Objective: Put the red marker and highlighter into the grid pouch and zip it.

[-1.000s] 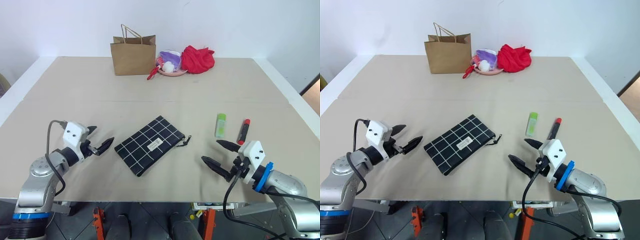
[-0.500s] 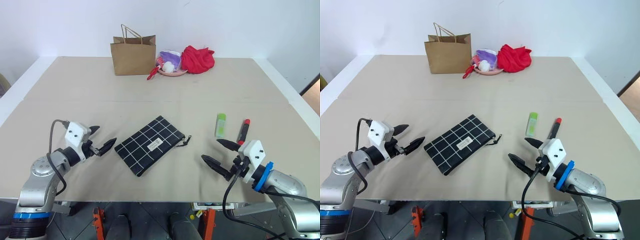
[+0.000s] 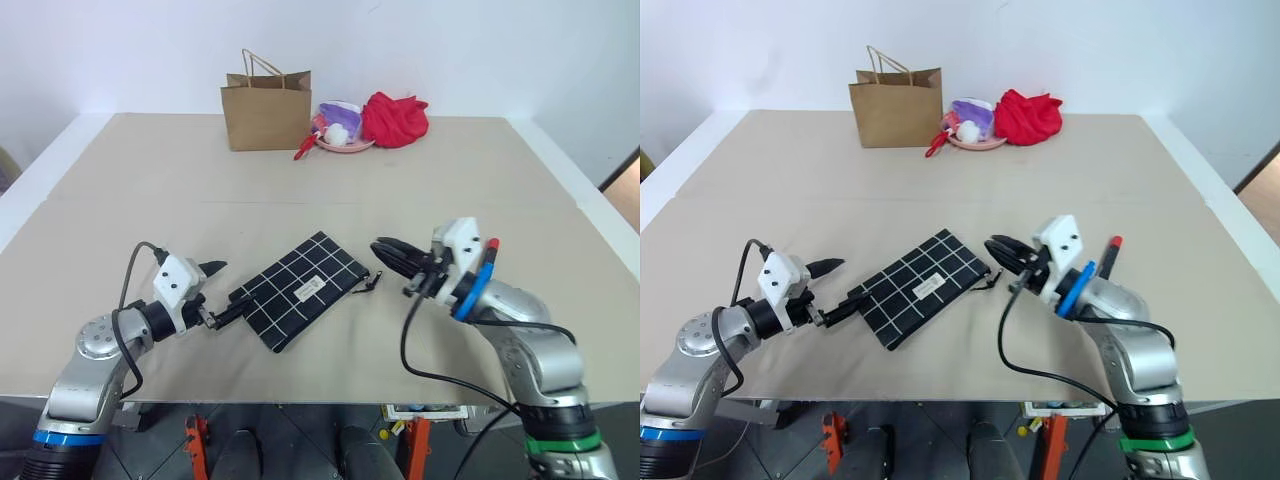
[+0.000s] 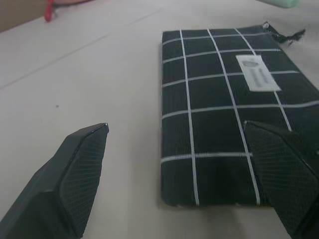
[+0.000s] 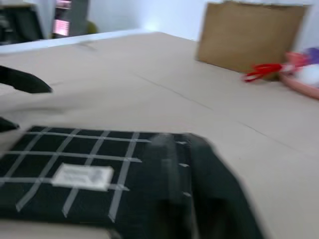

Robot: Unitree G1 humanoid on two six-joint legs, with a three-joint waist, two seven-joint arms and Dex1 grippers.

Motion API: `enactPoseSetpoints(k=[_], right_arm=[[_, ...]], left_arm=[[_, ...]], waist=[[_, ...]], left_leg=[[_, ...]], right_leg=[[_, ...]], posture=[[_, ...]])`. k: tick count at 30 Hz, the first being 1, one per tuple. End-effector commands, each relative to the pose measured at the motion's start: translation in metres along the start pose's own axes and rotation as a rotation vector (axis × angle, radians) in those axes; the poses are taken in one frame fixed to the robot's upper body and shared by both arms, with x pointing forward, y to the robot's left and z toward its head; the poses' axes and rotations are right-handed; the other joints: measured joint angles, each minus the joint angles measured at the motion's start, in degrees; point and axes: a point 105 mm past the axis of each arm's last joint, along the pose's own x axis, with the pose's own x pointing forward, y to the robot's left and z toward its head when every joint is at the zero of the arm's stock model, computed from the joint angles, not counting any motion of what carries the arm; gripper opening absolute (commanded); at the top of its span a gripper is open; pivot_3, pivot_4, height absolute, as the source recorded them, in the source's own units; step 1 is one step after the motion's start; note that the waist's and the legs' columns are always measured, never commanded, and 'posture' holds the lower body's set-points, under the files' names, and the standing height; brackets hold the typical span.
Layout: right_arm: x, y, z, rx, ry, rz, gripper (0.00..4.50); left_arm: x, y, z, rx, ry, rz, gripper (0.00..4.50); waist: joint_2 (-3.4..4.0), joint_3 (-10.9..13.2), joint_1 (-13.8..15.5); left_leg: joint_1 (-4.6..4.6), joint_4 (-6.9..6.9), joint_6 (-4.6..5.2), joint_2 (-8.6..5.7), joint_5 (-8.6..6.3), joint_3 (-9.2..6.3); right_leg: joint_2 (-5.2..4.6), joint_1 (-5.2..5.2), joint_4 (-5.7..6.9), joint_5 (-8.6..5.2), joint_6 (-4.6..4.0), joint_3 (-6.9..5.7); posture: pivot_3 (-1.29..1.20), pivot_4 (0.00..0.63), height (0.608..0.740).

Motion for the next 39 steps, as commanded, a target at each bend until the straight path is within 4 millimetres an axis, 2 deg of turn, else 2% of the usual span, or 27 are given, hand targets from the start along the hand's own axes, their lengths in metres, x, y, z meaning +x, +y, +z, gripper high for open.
enactPoseSetpoints(k=[1, 4, 12, 19, 22, 28, 32, 37, 39], right_arm=[[0.019, 0.007, -0.005, 0.009, 0.021, 0.015, 0.11], [0.026, 0.004, -0.02, -0.01, 0.078, -0.014, 0.11], [0.026, -0.009, -0.054, -0.026, 0.189, -0.095, 0.11], [0.029, -0.005, -0.063, -0.02, 0.217, -0.093, 0.11], [0.032, -0.006, -0.062, -0.02, 0.21, -0.107, 0.11], [0.036, -0.008, -0.057, -0.021, 0.192, -0.125, 0.11], [0.037, -0.008, -0.055, -0.018, 0.184, -0.127, 0.11], [0.038, -0.007, -0.054, -0.013, 0.173, -0.134, 0.11], [0.038, -0.008, -0.053, -0.011, 0.169, -0.14, 0.11]], left_arm=[[0.003, -0.011, 0.016, 0.043, -0.048, -0.043, 4.5], [0.003, -0.019, 0.018, 0.049, -0.053, -0.071, 4.5], [0.001, -0.035, 0.018, 0.082, -0.037, -0.134, 4.5], [0.0, -0.037, 0.02, 0.103, -0.04, -0.146, 4.5], [-0.003, -0.046, 0.019, 0.294, -0.016, -0.224, 4.5], [-0.008, -0.064, 0.002, 0.455, 0.029, -0.36, 4.5], [-0.003, -0.058, -0.004, 0.528, 0.049, -0.347, 4.5], [0.0, -0.062, -0.016, 0.652, 0.09, -0.374, 4.5], [0.006, -0.06, -0.013, 0.688, 0.07, -0.34, 4.5]], waist=[[0.0, 0.0, 0.05], [0.0, 0.0, 0.04], [0.01, 0.0, -0.06], [0.01, 0.0, -0.07], [0.0, 0.0, -0.14], [0.01, 0.0, -0.21], [0.01, 0.0, -0.21], [0.01, 0.0, -0.2], [0.03, -0.02, -0.19]], left_leg=[[-0.05, 0.0, -0.01, -0.01, 0.0, 0.0], [-0.09, -0.01, -0.01, -0.01, -0.01, 0.0], [-0.02, -0.01, -0.01, 0.04, -0.01, 0.0], [0.0, 0.0, 0.01, 0.06, 0.0, 0.01], [0.01, 0.0, 0.01, 0.09, 0.0, 0.0], [0.02, 0.0, 0.01, 0.14, 0.0, 0.07], [0.02, 0.0, 0.01, 0.16, 0.0, 0.07], [0.01, 0.0, 0.01, 0.16, 0.0, 0.09], [0.02, -0.01, 0.01, 0.16, 0.0, 0.09]], right_leg=[[-0.01, -0.02, 0.0, -0.02, 0.02, 0.0], [0.0, -0.05, 0.0, -0.02, 0.06, 0.0], [0.03, -0.05, 0.01, 0.03, -0.02, -0.01], [0.06, -0.03, 0.01, 0.07, -0.04, 0.0], [0.08, -0.04, 0.01, 0.07, -0.04, -0.01], [0.08, -0.06, 0.01, 0.09, -0.11, 0.02], [0.09, -0.09, 0.01, 0.11, -0.13, 0.02], [0.09, -0.09, 0.01, 0.1, -0.13, 0.03], [0.09, -0.08, 0.01, 0.1, -0.13, 0.03]], posture=[[0.0, 0.15, 0.74], [0.0, 0.15, 0.74], [0.0, 0.15, 0.74], [0.0, 0.15, 0.74], [0.0, 0.15, 0.74], [0.0, 0.15, 0.74], [0.0, 0.15, 0.74], [0.0, 0.15, 0.74], [0.0, 0.15, 0.74]])
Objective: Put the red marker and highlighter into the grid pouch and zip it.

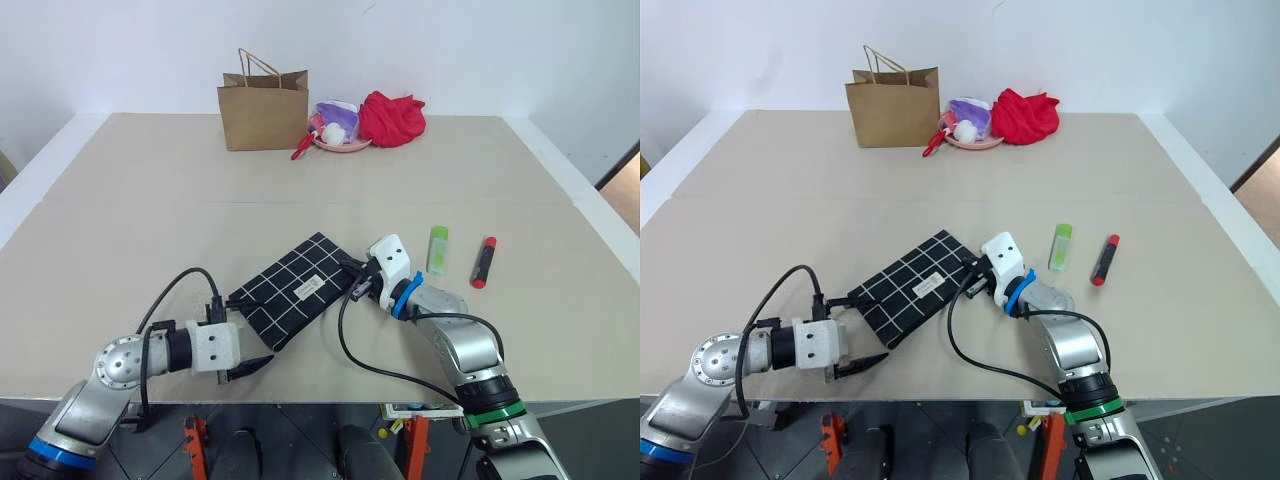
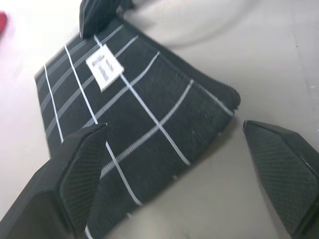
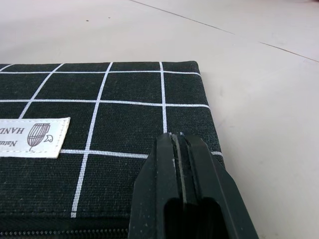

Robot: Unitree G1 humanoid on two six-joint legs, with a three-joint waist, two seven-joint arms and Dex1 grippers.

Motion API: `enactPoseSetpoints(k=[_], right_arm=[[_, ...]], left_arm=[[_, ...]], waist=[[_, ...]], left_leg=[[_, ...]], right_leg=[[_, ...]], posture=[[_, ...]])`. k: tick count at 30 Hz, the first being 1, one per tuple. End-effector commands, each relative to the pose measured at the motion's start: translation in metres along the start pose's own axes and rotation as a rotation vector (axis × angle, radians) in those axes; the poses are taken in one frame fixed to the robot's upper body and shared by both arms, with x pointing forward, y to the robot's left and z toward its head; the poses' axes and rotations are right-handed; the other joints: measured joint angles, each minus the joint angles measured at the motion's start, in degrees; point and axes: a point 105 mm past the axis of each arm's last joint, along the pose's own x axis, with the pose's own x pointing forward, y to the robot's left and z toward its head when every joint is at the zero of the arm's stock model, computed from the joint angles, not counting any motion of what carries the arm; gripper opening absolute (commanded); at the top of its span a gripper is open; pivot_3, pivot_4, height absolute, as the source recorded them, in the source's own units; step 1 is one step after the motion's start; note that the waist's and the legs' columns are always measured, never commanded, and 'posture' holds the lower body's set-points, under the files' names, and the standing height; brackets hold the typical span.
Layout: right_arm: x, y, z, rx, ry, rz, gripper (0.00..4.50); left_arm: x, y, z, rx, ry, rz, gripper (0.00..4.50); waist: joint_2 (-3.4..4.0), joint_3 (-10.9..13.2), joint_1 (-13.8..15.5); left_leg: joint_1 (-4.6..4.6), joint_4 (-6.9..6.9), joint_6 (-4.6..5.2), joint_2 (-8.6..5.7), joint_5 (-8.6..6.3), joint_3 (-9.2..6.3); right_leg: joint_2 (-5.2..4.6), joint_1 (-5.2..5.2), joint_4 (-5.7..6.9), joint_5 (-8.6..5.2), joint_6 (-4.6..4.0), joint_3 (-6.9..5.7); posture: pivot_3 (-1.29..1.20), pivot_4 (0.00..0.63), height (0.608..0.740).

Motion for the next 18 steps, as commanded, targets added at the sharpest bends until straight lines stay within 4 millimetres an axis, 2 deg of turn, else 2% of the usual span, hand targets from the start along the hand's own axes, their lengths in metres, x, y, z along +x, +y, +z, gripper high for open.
enactPoseSetpoints(k=[1, 5, 11, 15, 18], right_arm=[[0.0, -0.004, 0.011, -0.004, -0.04, -0.023, 0.11], [0.0, -0.002, 0.012, -0.001, -0.045, -0.023, 0.11], [0.001, 0.0, 0.014, 0.0, -0.051, -0.018, 0.11], [0.002, 0.0, 0.015, -0.001, -0.055, -0.014, 0.11], [0.002, 0.002, 0.015, -0.006, -0.056, -0.004, 0.0]], left_arm=[[0.006, 0.005, -0.005, 0.065, 0.028, 0.039, 4.5], [0.012, 0.012, -0.008, 0.169, 0.074, 0.096, 4.5], [0.027, 0.017, -0.007, 0.197, 0.092, 0.147, 4.5], [0.029, 0.019, -0.012, 0.228, 0.117, 0.152, 4.5], [0.029, 0.02, -0.02, 0.265, 0.134, 0.138, 3.69]], waist=[[0.0, 0.0, 0.01], [0.01, -0.01, 0.01], [0.11, -0.06, 0.01], [0.15, -0.09, 0.01], [0.16, -0.09, 0.01]], left_leg=[[0.01, 0.0, 0.0, 0.0, 0.0, 0.0], [0.02, 0.01, 0.05, 0.0, 0.03, 0.0], [0.06, 0.01, 0.08, 0.0, 0.05, 0.0], [0.07, 0.01, 0.08, 0.0, 0.06, 0.0], [0.09, 0.01, 0.09, 0.0, 0.06, 0.0]], right_leg=[[0.0, 0.01, 0.0, 0.0, 0.0, 0.0], [0.01, 0.02, 0.0, 0.07, -0.01, 0.0], [0.02, 0.04, 0.01, 0.1, -0.01, 0.0], [0.02, 0.05, 0.02, 0.11, 0.0, 0.01], [0.02, 0.07, 0.02, 0.12, 0.0, 0.01]], posture=[[0.0, 0.15, 0.74], [0.0, 0.15, 0.74], [0.0, 0.15, 0.74], [0.0, 0.15, 0.74], [0.0, 0.15, 0.74]])
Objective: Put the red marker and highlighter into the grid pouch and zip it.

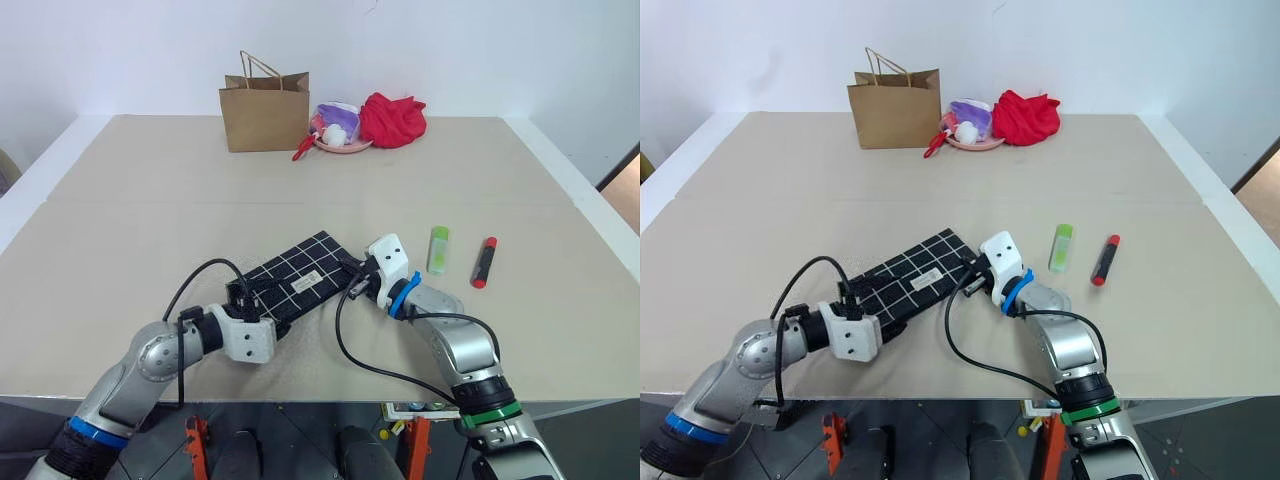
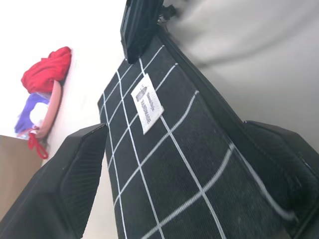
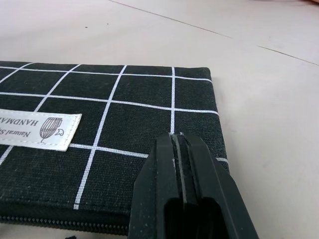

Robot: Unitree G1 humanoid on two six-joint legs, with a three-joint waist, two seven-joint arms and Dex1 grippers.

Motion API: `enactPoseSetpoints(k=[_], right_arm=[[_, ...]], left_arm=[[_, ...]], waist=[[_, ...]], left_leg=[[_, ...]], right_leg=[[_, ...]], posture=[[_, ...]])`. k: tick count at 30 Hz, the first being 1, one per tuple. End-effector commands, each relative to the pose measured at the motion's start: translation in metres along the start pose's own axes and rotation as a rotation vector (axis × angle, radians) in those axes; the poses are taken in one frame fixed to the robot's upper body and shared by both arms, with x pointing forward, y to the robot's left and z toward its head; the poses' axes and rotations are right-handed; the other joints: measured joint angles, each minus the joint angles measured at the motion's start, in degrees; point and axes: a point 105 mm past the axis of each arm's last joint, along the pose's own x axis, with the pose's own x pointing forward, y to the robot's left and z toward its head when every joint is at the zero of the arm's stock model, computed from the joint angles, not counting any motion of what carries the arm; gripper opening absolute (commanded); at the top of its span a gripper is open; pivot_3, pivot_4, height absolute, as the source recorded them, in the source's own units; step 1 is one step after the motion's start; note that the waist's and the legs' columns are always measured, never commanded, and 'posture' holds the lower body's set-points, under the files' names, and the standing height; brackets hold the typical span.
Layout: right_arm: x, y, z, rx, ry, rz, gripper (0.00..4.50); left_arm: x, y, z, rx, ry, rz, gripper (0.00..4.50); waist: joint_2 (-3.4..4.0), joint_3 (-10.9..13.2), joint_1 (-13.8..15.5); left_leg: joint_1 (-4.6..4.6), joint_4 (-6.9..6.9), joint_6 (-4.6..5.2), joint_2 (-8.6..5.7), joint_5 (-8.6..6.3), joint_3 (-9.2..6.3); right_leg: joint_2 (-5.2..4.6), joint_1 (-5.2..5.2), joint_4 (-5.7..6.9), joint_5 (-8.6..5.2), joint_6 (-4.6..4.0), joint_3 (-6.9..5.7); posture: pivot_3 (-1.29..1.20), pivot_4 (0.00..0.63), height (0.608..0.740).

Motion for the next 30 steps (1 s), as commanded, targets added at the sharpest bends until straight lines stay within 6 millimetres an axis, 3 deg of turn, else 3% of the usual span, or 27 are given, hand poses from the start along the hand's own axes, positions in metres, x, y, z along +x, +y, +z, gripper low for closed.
enactPoseSetpoints(k=[1, 7, 14, 20, 24, 28, 29, 30], right_arm=[[0.0, 0.0, 0.015, -0.021, -0.048, 0.007, 0.0], [0.0, 0.002, 0.015, -0.024, -0.051, 0.012, 0.0], [-0.001, 0.002, 0.017, -0.027, -0.064, 0.01, 0.0], [-0.013, 0.0, 0.045, -0.031, -0.166, 0.013, 0.0], [-0.04, -0.005, 0.064, -0.051, -0.212, 0.025, 1.28], [-0.067, -0.015, 0.068, -0.024, -0.21, -0.009, 3.55], [-0.073, -0.014, 0.065, -0.016, -0.194, -0.003, 3.78], [-0.078, -0.011, 0.06, 0.001, -0.174, 0.015, 4.32]], left_arm=[[-0.003, -0.006, -0.02, 0.035, 0.069, -0.035, 3.13], [-0.007, -0.006, -0.034, 0.079, 0.082, -0.06, 0.21], [-0.013, 0.01, -0.041, 0.078, 0.06, -0.043, 0.1], [-0.017, 0.03, -0.031, -0.163, -0.056, -0.016, 0.1], [-0.023, 0.03, -0.024, -0.267, -0.12, -0.099, 0.0], [-0.028, 0.036, -0.02, -0.286, -0.155, -0.125, 0.0], [-0.028, 0.038, -0.018, -0.306, -0.168, -0.125, 0.0], [-0.028, 0.041, -0.017, -0.324, -0.182, -0.123, 0.0]], waist=[[0.0, 0.0, 0.0], [0.11, -0.06, -0.04], [0.21, -0.12, -0.13], [0.23, -0.09, -0.19], [0.23, -0.09, -0.05], [0.22, -0.08, 0.17], [0.22, -0.08, 0.19], [0.21, -0.08, 0.23]], left_leg=[[0.01, 0.0, 0.01, 0.0, 0.01, 0.0], [0.06, 0.0, 0.03, 0.02, 0.02, 0.0], [0.17, -0.04, 0.07, 0.03, 0.05, 0.01], [0.1, -0.04, 0.09, 0.03, 0.06, 0.02], [-0.18, -0.04, 0.05, 0.03, 0.03, 0.01], [-0.22, -0.1, 0.04, 0.03, -0.1, 0.0], [-0.22, -0.1, 0.07, 0.03, -0.14, 0.0], [-0.22, -0.12, 0.08, 0.03, -0.14, 0.0]], right_leg=[[0.01, 0.0, 0.0, 0.01, -0.01, 0.0], [0.02, 0.0, 0.05, 0.03, -0.03, 0.0], [0.04, 0.0, 0.16, 0.03, -0.05, 0.01], [0.04, -0.09, 0.17, 0.05, -0.08, 0.01], [0.04, -0.21, 0.17, -0.11, 0.14, 0.01], [0.04, -0.2, 0.17, -0.25, 0.33, -0.01], [0.04, -0.2, 0.17, -0.27, 0.32, -0.01], [0.04, -0.2, 0.17, -0.29, 0.33, -0.03]], posture=[[0.0, 0.15, 0.74], [0.0, 0.15, 0.74], [0.0, 0.15, 0.74], [0.0, 0.15, 0.74], [0.0, 0.15, 0.74], [0.0, 0.15, 0.74], [0.0, 0.15, 0.74], [0.0, 0.15, 0.74]])
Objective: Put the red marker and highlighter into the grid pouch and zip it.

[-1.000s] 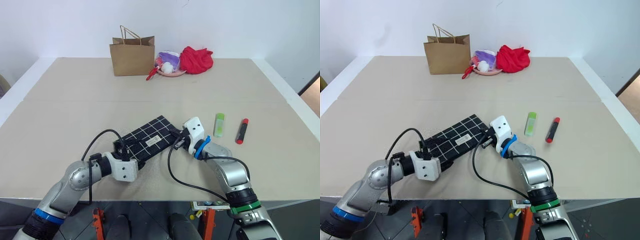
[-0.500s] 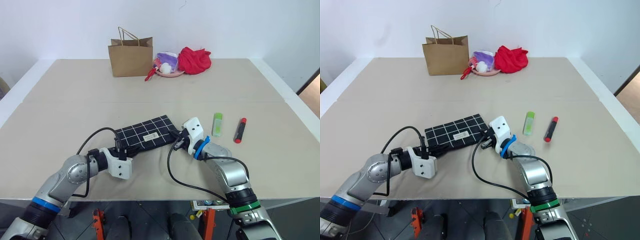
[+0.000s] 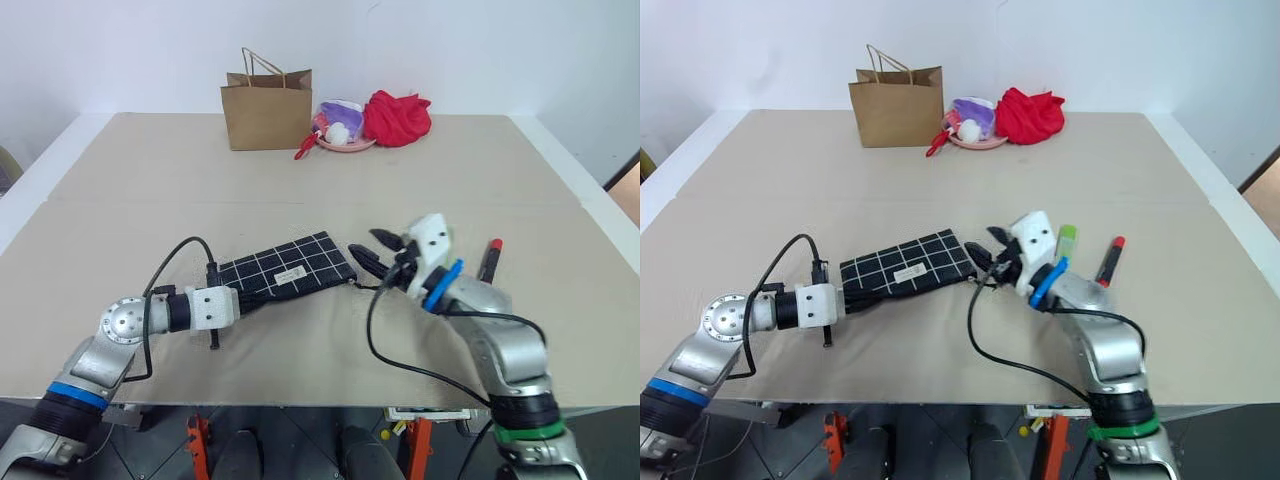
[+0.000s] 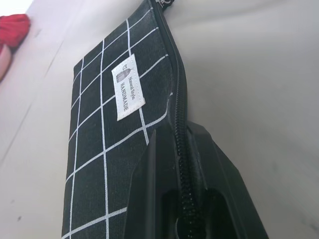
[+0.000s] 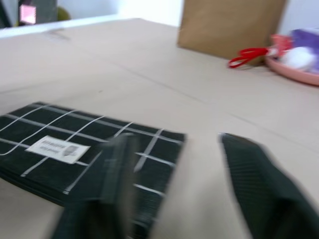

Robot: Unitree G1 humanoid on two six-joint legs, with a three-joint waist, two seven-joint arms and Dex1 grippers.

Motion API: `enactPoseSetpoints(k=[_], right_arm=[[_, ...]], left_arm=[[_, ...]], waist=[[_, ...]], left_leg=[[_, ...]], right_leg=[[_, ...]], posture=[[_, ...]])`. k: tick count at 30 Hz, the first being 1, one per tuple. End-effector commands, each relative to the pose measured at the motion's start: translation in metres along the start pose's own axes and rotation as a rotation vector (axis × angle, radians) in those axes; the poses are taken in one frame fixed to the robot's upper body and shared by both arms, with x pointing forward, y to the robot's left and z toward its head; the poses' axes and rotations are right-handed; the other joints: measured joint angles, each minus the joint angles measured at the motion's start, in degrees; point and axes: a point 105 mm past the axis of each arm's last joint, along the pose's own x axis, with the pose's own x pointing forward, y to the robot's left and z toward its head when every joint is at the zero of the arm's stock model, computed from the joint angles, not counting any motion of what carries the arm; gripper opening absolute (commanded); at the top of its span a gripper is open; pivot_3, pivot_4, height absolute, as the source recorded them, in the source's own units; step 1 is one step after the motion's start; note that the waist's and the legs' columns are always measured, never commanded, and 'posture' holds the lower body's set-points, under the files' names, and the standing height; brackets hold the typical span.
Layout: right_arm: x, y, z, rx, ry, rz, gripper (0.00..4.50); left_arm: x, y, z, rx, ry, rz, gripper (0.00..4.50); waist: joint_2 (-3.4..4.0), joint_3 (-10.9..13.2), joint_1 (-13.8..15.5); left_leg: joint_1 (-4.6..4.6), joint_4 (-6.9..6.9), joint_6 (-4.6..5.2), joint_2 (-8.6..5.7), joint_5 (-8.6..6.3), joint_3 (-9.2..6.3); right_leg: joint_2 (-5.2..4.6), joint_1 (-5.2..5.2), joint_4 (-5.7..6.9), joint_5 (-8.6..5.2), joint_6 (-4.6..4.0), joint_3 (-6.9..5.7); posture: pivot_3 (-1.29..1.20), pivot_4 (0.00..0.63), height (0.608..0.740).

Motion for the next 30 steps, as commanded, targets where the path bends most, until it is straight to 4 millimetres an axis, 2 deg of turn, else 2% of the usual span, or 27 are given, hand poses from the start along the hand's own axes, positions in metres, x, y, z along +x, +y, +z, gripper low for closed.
enactPoseSetpoints(k=[1, 5, 8, 12, 16, 17, 19, 22, 24, 26, 30], right_arm=[[-0.021, 0.01, 0.005, 0.031, 0.003, 0.048, 4.43], [-0.034, 0.033, -0.011, 0.046, 0.071, 0.143, 4.43], [-0.037, 0.037, -0.018, 0.065, 0.091, 0.142, 4.43], [-0.032, 0.033, -0.023, 0.07, 0.087, 0.101, 4.43], [-0.028, 0.021, -0.024, 0.083, 0.081, 0.047, 4.43], [-0.028, 0.019, -0.025, 0.086, 0.086, 0.039, 4.05], [-0.027, 0.016, -0.025, 0.079, 0.095, 0.029, 3.66], [-0.026, 0.015, -0.023, 0.082, 0.1, 0.035, 2.21], [-0.027, 0.015, -0.022, 0.083, 0.101, 0.036, 1.01], [-0.029, 0.014, -0.021, 0.083, 0.101, 0.036, 0.06], [-0.031, 0.015, -0.021, 0.075, 0.108, 0.043, 0.06]], left_arm=[[-0.005, 0.017, 0.02, -0.004, -0.079, 0.025, 0.0], [-0.001, 0.026, 0.034, 0.002, -0.134, 0.021, 0.0], [0.002, 0.032, 0.041, 0.002, -0.157, 0.029, 0.0], [0.005, 0.033, 0.041, 0.001, -0.152, 0.028, 0.0], [0.006, 0.03, 0.039, -0.002, -0.141, 0.023, 0.0], [0.006, 0.029, 0.039, -0.005, -0.142, 0.023, 0.0], [0.008, 0.027, 0.04, -0.005, -0.145, 0.018, 0.0], [0.009, 0.024, 0.041, -0.008, -0.145, 0.009, 0.0], [0.009, 0.022, 0.04, -0.012, -0.141, 0.006, 0.0], [0.009, 0.021, 0.038, -0.017, -0.134, 0.004, 0.0], [0.008, 0.023, 0.036, -0.034, -0.127, 0.018, 0.0]], waist=[[-0.01, 0.0, 0.06], [-0.03, 0.02, -0.03], [-0.05, 0.03, -0.28], [-0.07, 0.04, -0.28], [-0.09, 0.05, -0.2], [-0.1, 0.05, -0.17], [-0.09, 0.06, -0.15], [-0.1, 0.06, -0.17], [-0.1, 0.06, -0.14], [-0.11, 0.06, -0.12], [-0.11, 0.06, -0.12]], left_leg=[[0.0, 0.0, 0.01, 0.0, -0.01, 0.0], [0.01, 0.03, 0.03, 0.0, -0.01, 0.0], [0.07, 0.1, 0.02, 0.0, 0.0, 0.01], [0.11, 0.14, 0.03, 0.0, 0.05, 0.02], [0.08, 0.15, 0.01, 0.0, 0.06, 0.02], [0.07, 0.15, 0.01, 0.0, 0.06, 0.02], [0.07, 0.12, 0.01, 0.0, 0.06, 0.02], [0.05, 0.11, 0.02, 0.0, 0.05, 0.02], [0.05, 0.1, 0.02, 0.0, 0.05, 0.02], [0.06, 0.11, 0.02, 0.0, 0.05, 0.02], [0.06, 0.12, 0.02, 0.0, 0.05, 0.02]], right_leg=[[0.0, 0.01, 0.0, -0.03, -0.01, -0.02], [0.0, 0.01, 0.0, -0.13, -0.23, 0.0], [0.0, 0.03, 0.0, -0.04, -0.29, 0.03], [0.0, 0.06, 0.0, 0.05, -0.31, 0.03], [0.0, 0.07, 0.0, 0.05, -0.31, 0.04], [0.0, 0.07, 0.0, 0.04, -0.3, 0.03], [0.0, 0.06, 0.0, 0.0, -0.28, 0.02], [0.0, 0.05, 0.0, -0.01, -0.27, 0.02], [0.0, 0.06, 0.0, -0.03, -0.27, 0.02], [0.0, 0.06, 0.0, -0.03, -0.27, 0.02], [0.0, 0.07, 0.0, -0.02, -0.28, 0.03]], posture=[[0.0, 0.15, 0.74], [0.0, 0.15, 0.74], [0.0, 0.15, 0.74], [0.0, 0.15, 0.74], [0.0, 0.15, 0.74], [0.0, 0.15, 0.74], [0.0, 0.15, 0.74], [0.0, 0.15, 0.74], [0.0, 0.15, 0.74], [0.0, 0.15, 0.74], [0.0, 0.15, 0.74]])
